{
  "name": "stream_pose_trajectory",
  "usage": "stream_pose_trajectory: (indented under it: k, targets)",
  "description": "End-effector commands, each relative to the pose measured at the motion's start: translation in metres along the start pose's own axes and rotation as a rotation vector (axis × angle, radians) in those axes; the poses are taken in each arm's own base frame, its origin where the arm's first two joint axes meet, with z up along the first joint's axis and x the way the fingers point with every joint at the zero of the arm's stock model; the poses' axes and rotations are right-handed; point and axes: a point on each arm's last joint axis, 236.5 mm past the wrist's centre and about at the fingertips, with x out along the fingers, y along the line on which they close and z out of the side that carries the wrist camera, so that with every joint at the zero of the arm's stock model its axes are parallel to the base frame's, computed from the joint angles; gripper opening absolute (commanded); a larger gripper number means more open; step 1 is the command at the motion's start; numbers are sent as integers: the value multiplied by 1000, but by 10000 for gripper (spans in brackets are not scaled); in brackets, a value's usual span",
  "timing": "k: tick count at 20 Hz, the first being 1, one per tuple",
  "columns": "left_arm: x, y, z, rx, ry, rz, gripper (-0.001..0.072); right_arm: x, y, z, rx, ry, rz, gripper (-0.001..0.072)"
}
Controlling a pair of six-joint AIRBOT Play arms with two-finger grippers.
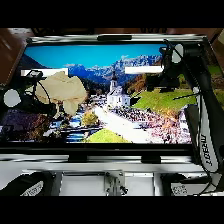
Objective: Fold the shirts.
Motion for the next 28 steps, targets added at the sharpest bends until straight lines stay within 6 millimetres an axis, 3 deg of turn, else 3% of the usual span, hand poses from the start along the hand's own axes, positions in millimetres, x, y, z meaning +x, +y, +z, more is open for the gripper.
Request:
stream_pose_trajectory:
  k: [1,16,19,21,28]
  targets:
    - [0,0,0,0,-1,0,707,0,0,0,0,0,0,638]
    - [0,-5,1,-6,-6,-23,707,0,0,0,0,-1,1,638]
    - [-2,-12,27,-18,-114,-53,707,0,2,13,-7,-56,9,639]
    - [-2,-17,28,-22,-119,-73,707,-1,4,24,-10,-99,17,638]
    - [-4,-21,42,-92,-175,-94,708,-1,2,17,-37,-71,9,639]
